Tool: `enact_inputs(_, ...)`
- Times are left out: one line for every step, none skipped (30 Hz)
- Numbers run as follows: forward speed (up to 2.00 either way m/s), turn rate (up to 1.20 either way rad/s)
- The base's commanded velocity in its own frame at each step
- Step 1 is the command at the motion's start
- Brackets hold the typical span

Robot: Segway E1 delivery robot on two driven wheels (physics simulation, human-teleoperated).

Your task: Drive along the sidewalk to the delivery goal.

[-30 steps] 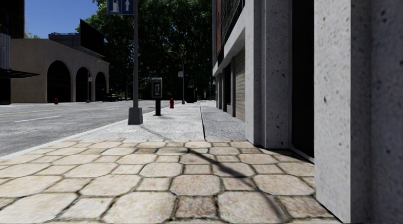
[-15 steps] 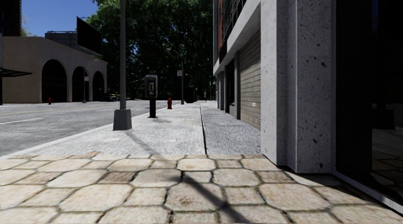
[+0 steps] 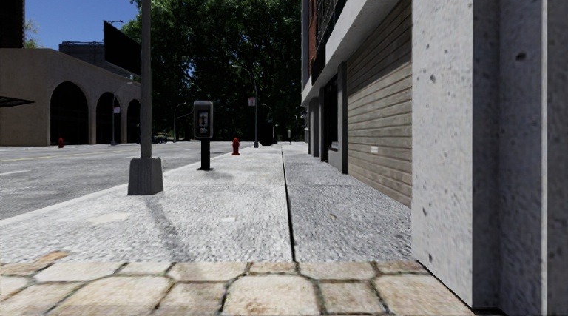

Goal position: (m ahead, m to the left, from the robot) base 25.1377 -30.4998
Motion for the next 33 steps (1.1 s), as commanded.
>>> enact_inputs(2.0,0.0)
enact_inputs(2.0,0.0)
enact_inputs(2.0,0.0)
enact_inputs(2.0,0.0)
enact_inputs(2.0,0.0)
enact_inputs(2.0,0.0)
enact_inputs(2.0,0.0)
enact_inputs(2.0,0.0)
enact_inputs(2.0,0.0)
enact_inputs(2.0,0.0)
enact_inputs(2.0,0.0)
enact_inputs(2.0,0.0)
enact_inputs(2.0,0.0)
enact_inputs(2.0,0.0)
enact_inputs(2.0,0.0)
enact_inputs(2.0,0.0)
enact_inputs(2.0,0.0)
enact_inputs(2.0,0.0)
enact_inputs(2.0,0.0)
enact_inputs(2.0,0.0)
enact_inputs(2.0,0.0)
enact_inputs(2.0,0.0)
enact_inputs(2.0,0.0)
enact_inputs(2.0,0.0)
enact_inputs(2.0,0.0)
enact_inputs(2.0,0.0)
enact_inputs(2.0,0.0)
enact_inputs(2.0,0.0)
enact_inputs(2.0,0.0)
enact_inputs(2.0,0.0)
enact_inputs(2.0,0.0)
enact_inputs(2.0,0.0)
enact_inputs(2.0,0.0)
